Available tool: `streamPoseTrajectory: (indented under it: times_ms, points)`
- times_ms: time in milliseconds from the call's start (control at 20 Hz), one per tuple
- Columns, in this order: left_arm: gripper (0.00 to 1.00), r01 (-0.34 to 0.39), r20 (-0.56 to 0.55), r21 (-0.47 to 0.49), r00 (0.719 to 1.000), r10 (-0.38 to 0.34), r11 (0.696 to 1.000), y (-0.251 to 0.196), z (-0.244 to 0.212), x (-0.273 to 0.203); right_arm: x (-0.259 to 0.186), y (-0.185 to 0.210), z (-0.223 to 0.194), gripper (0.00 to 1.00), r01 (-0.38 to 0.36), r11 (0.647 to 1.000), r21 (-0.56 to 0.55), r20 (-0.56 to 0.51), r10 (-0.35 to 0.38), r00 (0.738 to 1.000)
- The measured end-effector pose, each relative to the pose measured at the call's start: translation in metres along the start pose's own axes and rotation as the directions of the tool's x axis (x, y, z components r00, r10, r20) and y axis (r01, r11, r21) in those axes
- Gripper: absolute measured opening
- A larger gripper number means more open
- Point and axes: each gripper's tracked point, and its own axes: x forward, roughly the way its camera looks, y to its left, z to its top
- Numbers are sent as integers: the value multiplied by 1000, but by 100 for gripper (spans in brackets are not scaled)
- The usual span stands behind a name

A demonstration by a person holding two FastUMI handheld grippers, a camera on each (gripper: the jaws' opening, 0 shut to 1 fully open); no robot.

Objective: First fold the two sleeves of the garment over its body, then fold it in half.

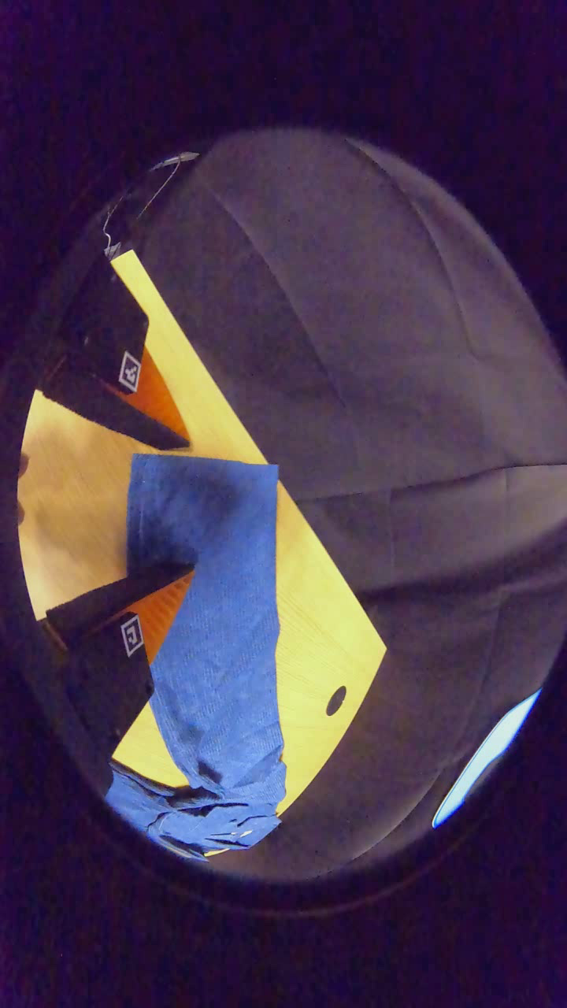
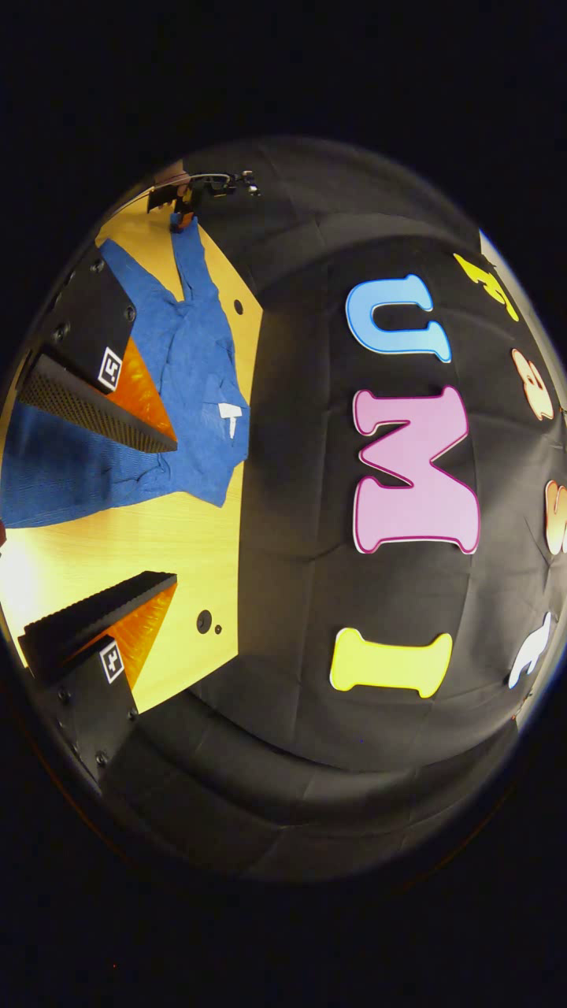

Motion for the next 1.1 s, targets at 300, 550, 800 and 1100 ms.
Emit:
streamPoseTrajectory:
  times_ms: [300,550,800,1100]
  points:
    - [46,70,-15,116,998,-69,991,-33,-1,4,7,-1,-5,98,6,1000,28,-13,-5,1000]
    - [0,95,3,76,995,-96,993,-42,1,2,8,-5,-3,98,9,1000,17,-7,-9,1000]
    - [0,112,55,41,992,-114,993,-51,21,-20,7,-16,1,98,28,999,31,2,-28,1000]
    - [0,297,217,125,923,-319,947,-145,76,-101,7,-29,-8,98,46,999,6,-3,-46,999]
